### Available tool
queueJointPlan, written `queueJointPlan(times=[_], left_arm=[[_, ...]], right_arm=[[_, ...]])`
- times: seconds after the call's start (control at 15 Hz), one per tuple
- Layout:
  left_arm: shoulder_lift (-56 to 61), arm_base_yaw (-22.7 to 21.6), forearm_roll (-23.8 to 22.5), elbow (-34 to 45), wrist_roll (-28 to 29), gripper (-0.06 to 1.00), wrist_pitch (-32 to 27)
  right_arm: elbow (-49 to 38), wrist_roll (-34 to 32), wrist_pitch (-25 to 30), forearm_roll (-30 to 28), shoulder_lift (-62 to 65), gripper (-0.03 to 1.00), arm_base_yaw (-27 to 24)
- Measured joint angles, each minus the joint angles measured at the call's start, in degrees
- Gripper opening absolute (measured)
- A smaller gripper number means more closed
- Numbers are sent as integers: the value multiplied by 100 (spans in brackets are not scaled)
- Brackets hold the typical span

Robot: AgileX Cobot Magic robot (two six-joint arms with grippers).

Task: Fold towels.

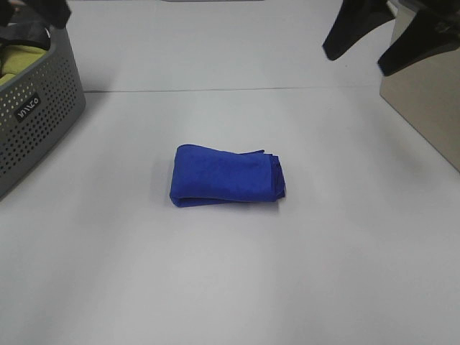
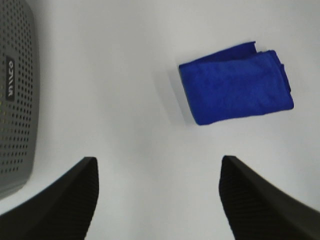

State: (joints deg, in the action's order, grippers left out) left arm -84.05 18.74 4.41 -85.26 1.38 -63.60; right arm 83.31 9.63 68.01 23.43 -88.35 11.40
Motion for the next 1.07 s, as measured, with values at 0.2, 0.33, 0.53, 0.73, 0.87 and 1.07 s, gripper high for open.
queueJointPlan(times=[0.2, 0.33, 0.53, 0.73, 0.87, 1.07], left_arm=[[1644, 0, 0, 1438, -11, 65, -11], [2693, 0, 0, 2252, -86, 65, -126], [4549, 0, 0, 3455, -138, 65, -447], [5873, 0, 0, 4165, -229, 65, -607], [6709, 0, 0, 4647, -453, 65, -579], [7357, 0, 52, 5231, -791, 65, -332]], right_arm=[[-676, -229, 103, -447, 1278, 78, 0], [-1192, -281, 109, -556, 2023, 78, 0], [-2647, -286, 120, -710, 4045, 78, 0], [-3610, -286, 143, -842, 5329, 78, 0], [-4309, -281, 149, -1077, 6343, 78, 0], [-5002, -281, 11, -1547, 7586, 78, 0]])
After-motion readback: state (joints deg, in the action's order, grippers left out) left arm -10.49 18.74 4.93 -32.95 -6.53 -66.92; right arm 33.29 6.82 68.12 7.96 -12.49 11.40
